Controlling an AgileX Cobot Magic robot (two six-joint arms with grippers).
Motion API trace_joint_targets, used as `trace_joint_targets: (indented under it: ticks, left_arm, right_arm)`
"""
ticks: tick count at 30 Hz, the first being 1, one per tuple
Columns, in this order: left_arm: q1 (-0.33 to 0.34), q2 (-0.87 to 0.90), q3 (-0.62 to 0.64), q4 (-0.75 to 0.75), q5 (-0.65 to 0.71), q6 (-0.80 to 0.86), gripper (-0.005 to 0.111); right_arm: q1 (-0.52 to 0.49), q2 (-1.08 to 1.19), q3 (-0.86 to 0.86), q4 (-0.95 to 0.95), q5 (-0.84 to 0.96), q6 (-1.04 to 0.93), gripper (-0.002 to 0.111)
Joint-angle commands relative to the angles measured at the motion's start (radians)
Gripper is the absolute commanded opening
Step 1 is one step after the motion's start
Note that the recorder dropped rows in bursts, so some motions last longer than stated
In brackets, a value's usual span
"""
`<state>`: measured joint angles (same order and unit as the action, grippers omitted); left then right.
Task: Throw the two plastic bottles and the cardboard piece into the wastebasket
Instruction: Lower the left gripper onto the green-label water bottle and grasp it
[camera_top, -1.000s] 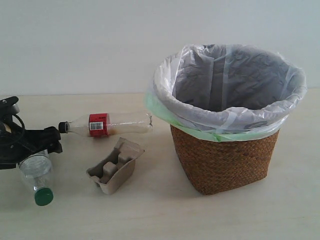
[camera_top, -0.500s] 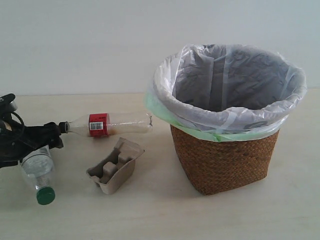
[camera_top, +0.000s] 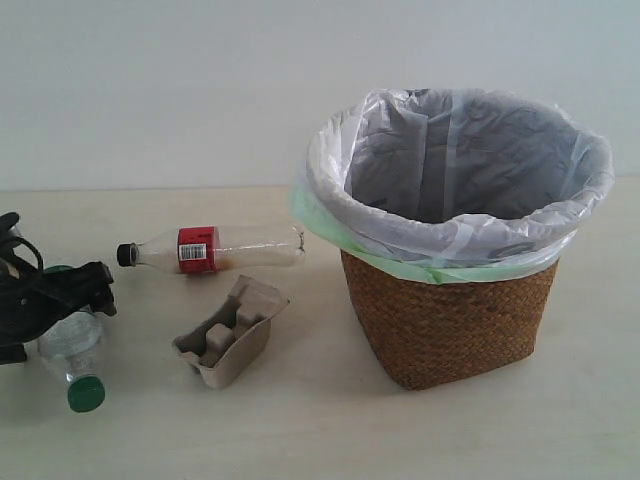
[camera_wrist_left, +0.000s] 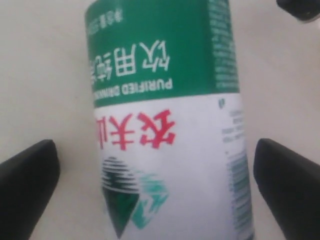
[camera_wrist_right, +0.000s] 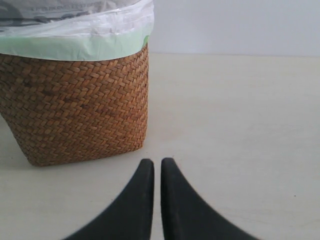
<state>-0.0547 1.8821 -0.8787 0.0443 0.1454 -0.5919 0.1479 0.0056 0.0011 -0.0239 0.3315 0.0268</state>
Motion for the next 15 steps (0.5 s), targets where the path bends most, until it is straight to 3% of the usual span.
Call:
trace_joint_targets:
  ticks: [1,4,6,8,11,12,15]
  left_arm:
    - [0.004,0.011,0.0,-0.011,-0.023,-0.014,0.109]
    - [0.004,0.011,0.0,-0.011,-0.031,-0.014,0.105]
    - [0.004,0.011,0.0,-0.011,-0.04,-0.014,0.092]
    - [0.004,0.011,0.0,-0.011,-0.042,-0.024,0.067]
    - [0.004,0.011,0.0,-0.011,-0.024,-0.026,0.016]
    - [0.004,0.011,0.0,-0.006,-0.011,-0.019,0.005]
    - [0.006,0.011,0.0,-0.006,-0.006,-0.019,0.008]
  right_arm:
    - [0.001,-0.006,-0.001,-0.008,-0.009,-0.004,0.002]
    - [0.001,-0.006,-0.001,-0.008,-0.009,-0.004,0.002]
    - [0.001,-0.006,-0.001,-0.008,-0.009,-0.004,0.002]
    - [0.001,-0.006,-0.001,-0.008,-0.009,-0.004,0.002]
    - [0.001,-0.006,-0.001,-0.008,-0.009,-0.004,0.002]
    - [0.001,-0.006,-0.001,-0.008,-0.009,-0.004,0.002]
    - [0.001,-0.006,-0.001,-0.008,-0.009,-0.004,0.002]
